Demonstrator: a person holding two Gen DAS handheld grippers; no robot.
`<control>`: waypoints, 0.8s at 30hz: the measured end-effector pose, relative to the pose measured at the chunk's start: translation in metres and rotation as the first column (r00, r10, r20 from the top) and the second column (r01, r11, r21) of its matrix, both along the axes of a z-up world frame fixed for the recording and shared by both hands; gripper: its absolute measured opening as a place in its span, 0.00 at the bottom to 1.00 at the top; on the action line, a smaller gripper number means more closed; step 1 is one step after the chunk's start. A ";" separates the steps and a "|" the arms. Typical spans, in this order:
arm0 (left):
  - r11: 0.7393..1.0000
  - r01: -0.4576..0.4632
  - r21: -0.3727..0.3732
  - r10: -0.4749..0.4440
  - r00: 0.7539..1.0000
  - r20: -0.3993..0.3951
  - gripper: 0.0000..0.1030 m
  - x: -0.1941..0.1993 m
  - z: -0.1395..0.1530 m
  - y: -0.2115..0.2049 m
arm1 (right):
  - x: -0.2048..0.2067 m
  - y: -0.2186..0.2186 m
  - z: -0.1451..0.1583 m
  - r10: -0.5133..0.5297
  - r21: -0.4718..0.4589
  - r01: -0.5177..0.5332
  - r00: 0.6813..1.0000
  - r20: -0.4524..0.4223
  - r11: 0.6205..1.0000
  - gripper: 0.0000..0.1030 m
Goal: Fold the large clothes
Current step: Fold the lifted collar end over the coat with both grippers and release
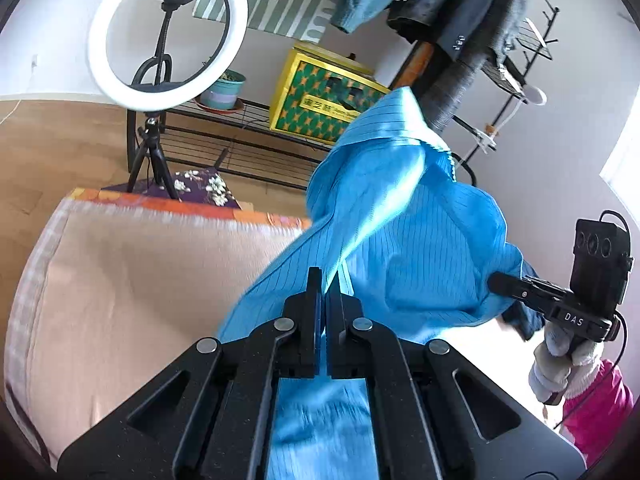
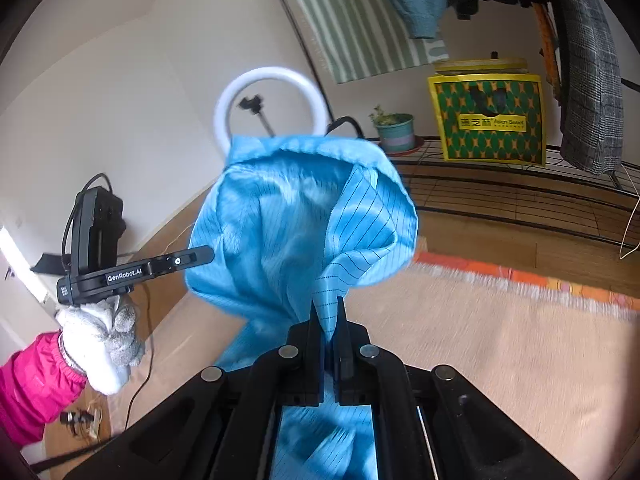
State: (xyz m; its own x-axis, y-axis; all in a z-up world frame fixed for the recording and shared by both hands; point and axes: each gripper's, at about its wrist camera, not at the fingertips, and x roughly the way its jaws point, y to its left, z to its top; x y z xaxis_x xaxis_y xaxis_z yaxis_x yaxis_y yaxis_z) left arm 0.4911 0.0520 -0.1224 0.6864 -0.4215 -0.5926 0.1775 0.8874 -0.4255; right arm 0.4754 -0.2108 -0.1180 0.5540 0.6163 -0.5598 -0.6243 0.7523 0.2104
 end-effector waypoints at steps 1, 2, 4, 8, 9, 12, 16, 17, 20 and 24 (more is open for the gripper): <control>1.000 0.009 -0.004 -0.009 1.000 0.002 0.00 -0.013 0.000 0.000 | -0.011 0.000 -0.001 0.010 -0.009 -0.010 1.000 0.002 1.000 0.00; 1.000 0.016 0.000 -0.016 1.000 0.004 0.00 -0.026 -0.001 -0.001 | -0.020 -0.001 -0.002 0.014 -0.016 -0.014 1.000 0.000 1.000 0.00; 1.000 0.023 0.007 -0.023 1.000 0.009 0.00 -0.046 -0.004 -0.001 | -0.040 -0.002 -0.006 0.020 -0.034 -0.020 1.000 -0.001 0.999 0.00; 1.000 0.027 -0.010 -0.027 0.999 -0.023 0.00 -0.086 -0.021 0.002 | -0.080 -0.003 -0.020 0.022 -0.059 -0.024 0.999 -0.026 0.998 0.00; 1.000 0.028 -0.005 -0.028 0.999 -0.032 0.00 -0.094 -0.024 0.002 | -0.090 -0.003 -0.024 0.021 -0.065 -0.023 0.999 -0.034 0.998 0.00; 0.998 0.061 0.015 -0.059 0.994 -0.090 0.00 -0.116 -0.042 0.000 | -0.117 -0.002 -0.032 0.024 -0.087 -0.028 0.998 -0.052 0.996 0.00; 0.990 0.119 0.071 -0.107 0.983 -0.149 0.00 -0.150 -0.060 -0.007 | -0.150 -0.002 -0.042 0.001 -0.122 -0.010 0.998 -0.071 0.992 0.08; 0.988 0.125 0.093 -0.110 0.983 -0.150 0.00 -0.159 -0.062 -0.010 | -0.156 -0.003 -0.043 -0.005 -0.125 -0.004 0.997 -0.072 0.992 0.11; 0.980 0.151 0.127 -0.131 0.979 -0.155 0.00 -0.190 -0.062 -0.010 | -0.178 -0.011 -0.043 -0.004 -0.113 -0.005 0.997 -0.075 0.994 0.17; 0.987 0.133 0.089 -0.120 0.983 -0.139 0.00 -0.227 -0.054 0.002 | -0.213 -0.024 -0.033 -0.018 -0.083 0.013 0.998 -0.058 0.996 0.23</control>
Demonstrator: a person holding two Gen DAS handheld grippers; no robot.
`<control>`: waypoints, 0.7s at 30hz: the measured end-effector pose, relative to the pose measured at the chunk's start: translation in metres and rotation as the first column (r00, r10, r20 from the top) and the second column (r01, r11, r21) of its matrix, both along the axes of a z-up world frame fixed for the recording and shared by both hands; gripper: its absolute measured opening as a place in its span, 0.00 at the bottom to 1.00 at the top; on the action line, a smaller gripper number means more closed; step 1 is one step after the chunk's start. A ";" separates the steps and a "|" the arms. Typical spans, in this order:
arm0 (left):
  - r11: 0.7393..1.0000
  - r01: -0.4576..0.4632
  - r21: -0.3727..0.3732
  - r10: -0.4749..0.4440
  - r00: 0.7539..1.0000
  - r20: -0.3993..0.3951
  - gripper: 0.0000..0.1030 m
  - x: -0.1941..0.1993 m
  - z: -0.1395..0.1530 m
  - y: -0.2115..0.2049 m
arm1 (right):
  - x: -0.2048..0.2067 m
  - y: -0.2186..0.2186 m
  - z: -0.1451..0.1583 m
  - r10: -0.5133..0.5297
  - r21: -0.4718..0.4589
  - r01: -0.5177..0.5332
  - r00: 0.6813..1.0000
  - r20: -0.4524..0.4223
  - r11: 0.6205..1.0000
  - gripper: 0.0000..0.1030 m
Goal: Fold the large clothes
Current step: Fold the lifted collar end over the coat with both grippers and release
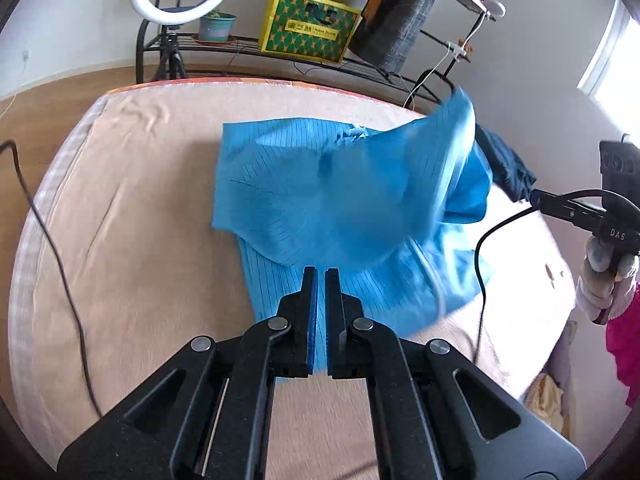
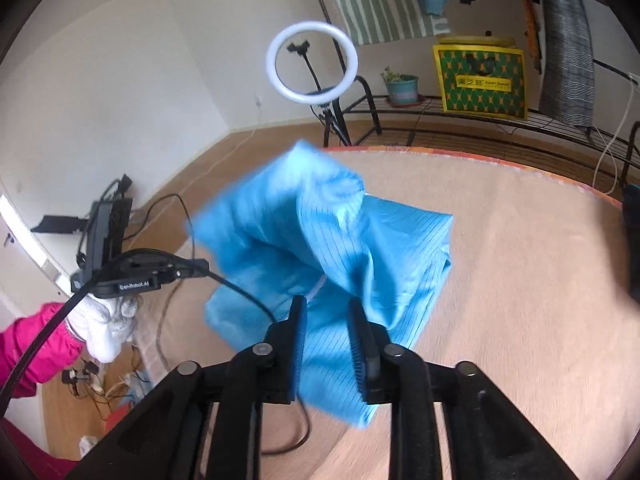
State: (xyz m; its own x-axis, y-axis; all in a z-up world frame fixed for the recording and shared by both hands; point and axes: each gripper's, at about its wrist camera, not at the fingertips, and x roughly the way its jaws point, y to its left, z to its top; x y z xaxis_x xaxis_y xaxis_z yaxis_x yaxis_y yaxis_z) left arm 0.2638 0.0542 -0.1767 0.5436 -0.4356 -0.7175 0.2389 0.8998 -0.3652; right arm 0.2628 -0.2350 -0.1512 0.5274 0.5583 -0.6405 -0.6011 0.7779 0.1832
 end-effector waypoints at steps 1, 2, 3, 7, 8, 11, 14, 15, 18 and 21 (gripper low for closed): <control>1.000 -0.007 -0.016 0.008 1.000 0.003 0.00 -0.005 0.003 0.003 | -0.009 -0.003 0.003 -0.006 0.006 0.006 1.000 0.009 1.000 0.23; 0.999 -0.016 -0.028 0.016 1.000 0.006 0.02 -0.008 0.005 0.006 | -0.017 -0.005 0.006 -0.012 0.015 0.012 1.000 0.017 1.000 0.24; 0.998 -0.027 -0.050 0.027 1.000 0.008 0.09 -0.013 0.008 0.009 | -0.024 -0.009 0.009 -0.018 0.031 0.017 1.000 0.019 0.999 0.24; 0.979 -0.109 -0.174 0.105 0.994 -0.033 0.49 -0.013 0.008 0.024 | -0.046 -0.015 0.012 -0.039 0.080 0.038 0.999 0.018 0.996 0.30; 0.971 -0.127 -0.203 0.121 0.992 -0.042 0.49 -0.012 0.008 0.026 | -0.050 -0.015 0.013 -0.043 0.085 0.041 0.999 0.020 0.996 0.30; 0.962 -0.141 -0.233 0.131 0.990 -0.057 0.49 -0.011 0.010 0.025 | -0.067 -0.016 0.020 -0.043 0.090 0.039 0.998 0.040 0.995 0.30; 0.965 -0.168 -0.204 0.153 0.984 -0.086 0.56 -0.003 0.003 0.018 | -0.082 -0.016 0.029 -0.044 0.088 0.038 0.997 0.057 0.995 0.41; 0.964 -0.174 -0.200 0.157 0.983 -0.100 0.56 0.001 -0.002 0.017 | -0.085 -0.016 0.030 -0.051 0.098 0.045 0.997 0.060 0.994 0.42; 0.962 -0.223 -0.156 0.200 0.968 -0.149 0.56 0.008 -0.017 0.017 | -0.089 -0.014 0.024 -0.074 0.104 0.068 0.996 0.051 0.992 0.46; 0.954 -0.237 -0.185 0.206 0.963 -0.174 0.56 0.001 -0.011 0.023 | -0.092 -0.010 0.018 -0.089 0.098 0.086 0.996 0.028 0.991 0.46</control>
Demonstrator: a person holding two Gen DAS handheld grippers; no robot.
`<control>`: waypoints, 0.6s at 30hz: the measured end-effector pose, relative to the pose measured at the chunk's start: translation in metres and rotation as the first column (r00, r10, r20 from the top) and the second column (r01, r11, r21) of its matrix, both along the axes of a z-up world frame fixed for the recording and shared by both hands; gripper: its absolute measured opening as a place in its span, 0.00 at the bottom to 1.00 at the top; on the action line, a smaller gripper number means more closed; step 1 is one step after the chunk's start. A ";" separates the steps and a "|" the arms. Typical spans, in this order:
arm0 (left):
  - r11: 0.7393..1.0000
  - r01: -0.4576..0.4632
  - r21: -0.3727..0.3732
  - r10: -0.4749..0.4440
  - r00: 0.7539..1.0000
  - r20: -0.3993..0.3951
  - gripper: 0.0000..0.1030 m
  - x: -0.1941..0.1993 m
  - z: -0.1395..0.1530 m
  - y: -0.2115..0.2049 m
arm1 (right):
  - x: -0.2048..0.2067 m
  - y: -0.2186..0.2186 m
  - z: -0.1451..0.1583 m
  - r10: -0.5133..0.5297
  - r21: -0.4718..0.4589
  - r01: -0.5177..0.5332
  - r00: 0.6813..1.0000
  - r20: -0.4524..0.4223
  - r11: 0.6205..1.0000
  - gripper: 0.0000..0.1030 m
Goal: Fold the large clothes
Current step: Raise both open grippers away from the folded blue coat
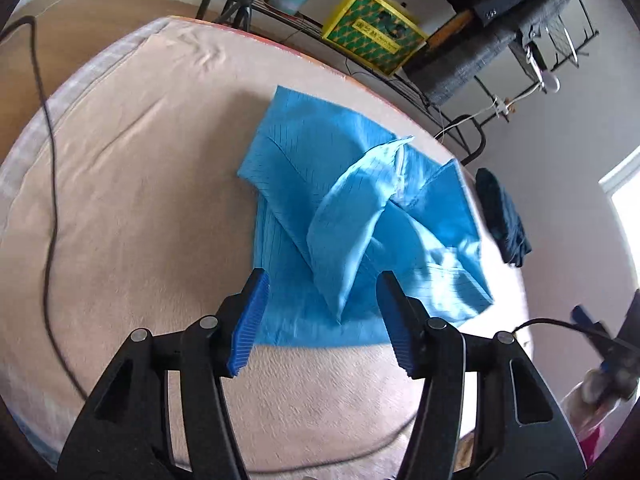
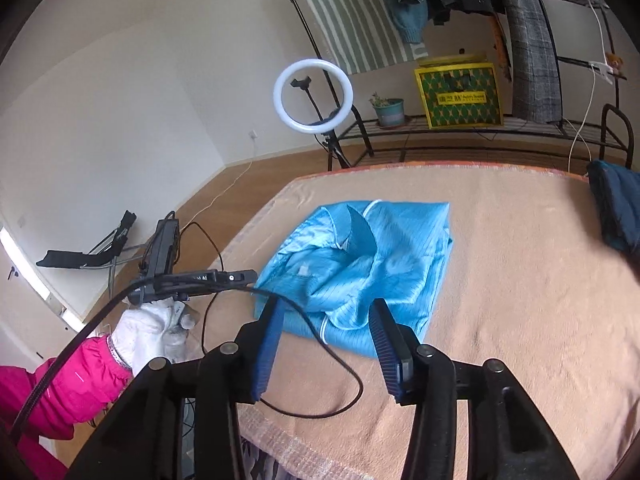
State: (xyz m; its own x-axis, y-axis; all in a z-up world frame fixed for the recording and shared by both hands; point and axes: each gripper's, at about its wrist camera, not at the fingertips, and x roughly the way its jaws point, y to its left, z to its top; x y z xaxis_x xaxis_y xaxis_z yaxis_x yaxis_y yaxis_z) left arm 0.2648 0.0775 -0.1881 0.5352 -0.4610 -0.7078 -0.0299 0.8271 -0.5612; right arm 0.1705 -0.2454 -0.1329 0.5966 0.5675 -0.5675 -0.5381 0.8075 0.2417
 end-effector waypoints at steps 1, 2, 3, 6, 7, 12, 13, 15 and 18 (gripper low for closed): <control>1.000 0.012 0.014 -0.013 1.000 0.018 0.56 -0.008 0.013 0.002 | -0.004 0.000 0.002 0.000 -0.002 0.000 1.000 0.002 1.000 0.46; 0.999 0.023 0.027 -0.024 0.999 0.036 0.56 -0.016 0.025 0.003 | -0.011 0.000 0.007 0.000 -0.010 0.001 1.000 0.016 1.000 0.46; 0.999 0.032 0.040 -0.034 0.998 0.056 0.56 -0.027 0.042 0.007 | -0.018 -0.001 0.014 0.002 -0.016 -0.001 0.999 0.037 1.000 0.46; 0.996 0.035 0.077 -0.047 0.987 0.152 0.56 -0.068 0.104 0.021 | -0.041 -0.008 0.041 0.002 -0.022 0.000 0.995 0.102 1.000 0.46; 0.995 0.030 0.100 -0.050 0.979 0.198 0.56 -0.088 0.132 0.027 | -0.050 -0.012 0.052 0.000 -0.019 0.002 0.992 0.124 1.000 0.46; 0.985 -0.016 0.172 -0.046 0.934 0.353 0.56 -0.156 0.226 0.048 | -0.094 -0.030 0.101 -0.022 -0.002 0.023 0.972 0.235 1.000 0.46; 0.983 -0.028 0.179 -0.041 0.928 0.371 0.56 -0.163 0.239 0.052 | -0.103 -0.034 0.109 -0.027 0.002 0.027 0.967 0.255 1.000 0.46; 0.982 -0.047 0.183 -0.032 0.913 0.406 0.56 -0.180 0.265 0.058 | -0.116 -0.040 0.124 -0.037 0.006 0.037 0.958 0.285 0.999 0.46; 0.981 -0.075 0.180 -0.014 0.893 0.449 0.56 -0.201 0.296 0.069 | -0.130 -0.049 0.144 -0.052 0.014 0.050 0.945 0.323 0.999 0.46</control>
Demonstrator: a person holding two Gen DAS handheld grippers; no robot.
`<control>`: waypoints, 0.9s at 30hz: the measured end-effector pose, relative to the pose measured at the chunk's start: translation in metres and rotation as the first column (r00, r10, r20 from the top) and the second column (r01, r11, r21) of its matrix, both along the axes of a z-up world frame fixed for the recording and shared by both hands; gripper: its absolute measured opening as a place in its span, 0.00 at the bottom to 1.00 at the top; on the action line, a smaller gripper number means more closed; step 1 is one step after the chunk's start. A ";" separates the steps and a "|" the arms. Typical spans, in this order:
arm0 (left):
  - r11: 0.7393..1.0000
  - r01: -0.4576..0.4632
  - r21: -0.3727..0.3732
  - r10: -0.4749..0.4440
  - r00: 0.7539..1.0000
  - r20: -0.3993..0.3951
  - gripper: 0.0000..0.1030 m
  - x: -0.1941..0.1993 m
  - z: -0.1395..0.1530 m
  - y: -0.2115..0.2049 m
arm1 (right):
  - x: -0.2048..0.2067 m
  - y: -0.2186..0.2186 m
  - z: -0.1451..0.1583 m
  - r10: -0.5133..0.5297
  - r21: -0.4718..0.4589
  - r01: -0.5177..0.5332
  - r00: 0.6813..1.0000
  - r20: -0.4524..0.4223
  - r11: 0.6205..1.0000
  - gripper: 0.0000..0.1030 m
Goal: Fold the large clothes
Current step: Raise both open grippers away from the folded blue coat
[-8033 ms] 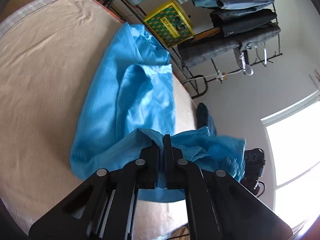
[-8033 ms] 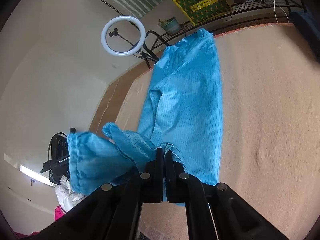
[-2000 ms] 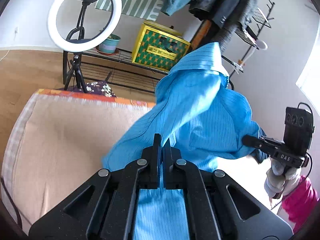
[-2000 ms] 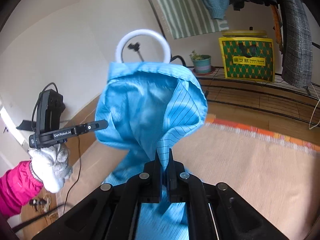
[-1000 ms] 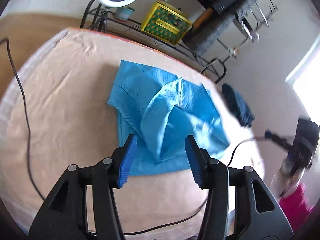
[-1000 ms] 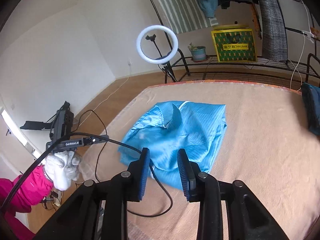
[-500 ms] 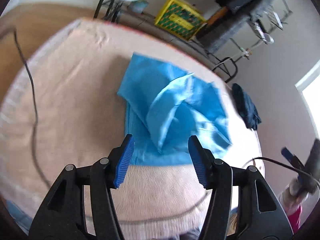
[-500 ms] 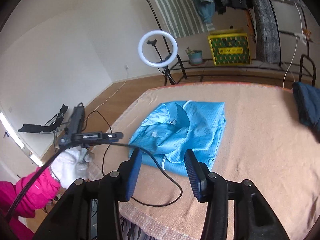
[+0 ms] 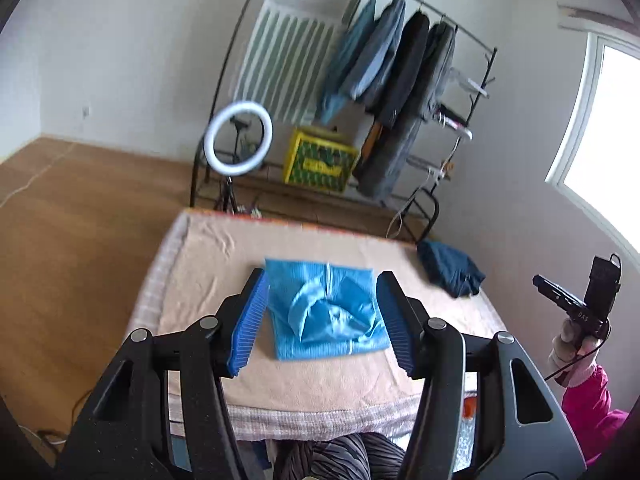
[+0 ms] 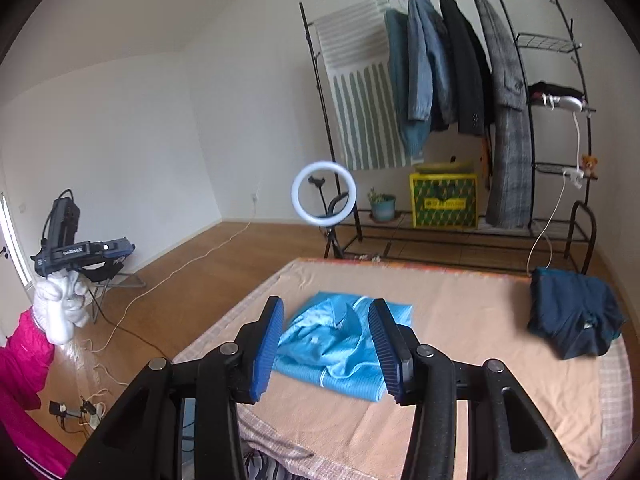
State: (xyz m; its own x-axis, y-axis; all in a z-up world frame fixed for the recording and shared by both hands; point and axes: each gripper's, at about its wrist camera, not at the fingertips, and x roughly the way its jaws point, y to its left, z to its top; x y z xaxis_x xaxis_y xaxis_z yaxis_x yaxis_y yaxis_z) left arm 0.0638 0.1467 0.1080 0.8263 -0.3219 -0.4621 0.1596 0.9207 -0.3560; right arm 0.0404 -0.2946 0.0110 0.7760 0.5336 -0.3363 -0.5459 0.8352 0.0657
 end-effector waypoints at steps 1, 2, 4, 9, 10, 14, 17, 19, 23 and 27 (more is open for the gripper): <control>1.000 -0.003 -0.002 0.003 1.000 0.006 0.56 -0.003 0.005 0.003 | -0.004 -0.004 0.006 -0.005 0.006 0.005 1.000 0.010 1.000 0.46; 1.000 -0.009 -0.011 0.009 1.000 0.009 0.56 -0.006 0.010 0.007 | -0.007 -0.007 0.012 -0.011 0.007 0.011 1.000 0.028 1.000 0.46; 1.000 -0.010 -0.006 0.010 1.000 0.014 0.56 -0.007 0.016 0.011 | -0.011 -0.011 0.023 -0.024 0.002 0.024 0.998 0.050 1.000 0.46; 0.999 0.012 -0.041 -0.015 0.998 -0.063 0.56 0.015 -0.023 0.004 | -0.001 -0.009 0.018 -0.031 -0.027 0.032 0.999 0.029 0.999 0.55; 0.998 0.022 -0.063 -0.028 0.994 -0.104 0.56 0.028 -0.044 -0.001 | 0.007 -0.008 0.009 -0.025 -0.022 0.025 1.000 -0.001 0.999 0.55; 0.993 0.045 -0.111 -0.070 0.970 -0.231 0.56 0.070 -0.115 -0.022 | 0.043 0.005 -0.038 -0.031 -0.052 0.025 0.993 -0.115 0.998 0.55; 0.990 0.043 -0.131 -0.083 0.945 -0.318 0.56 0.105 -0.170 -0.040 | 0.068 0.010 -0.077 -0.030 -0.054 0.020 0.980 -0.196 0.998 0.55; 0.985 0.009 -0.175 -0.076 0.922 -0.379 0.56 0.128 -0.205 -0.048 | 0.088 0.011 -0.100 -0.033 -0.046 0.023 0.969 -0.245 0.999 0.55; 0.956 -0.058 -0.288 -0.085 0.882 -0.463 0.56 0.162 -0.253 -0.056 | 0.127 0.006 -0.142 -0.020 0.026 0.031 0.932 -0.362 0.999 0.55; 0.958 -0.084 -0.276 -0.072 0.857 -0.510 0.56 0.193 -0.281 -0.071 | 0.164 0.006 -0.179 0.001 0.092 0.046 0.888 -0.460 0.995 0.55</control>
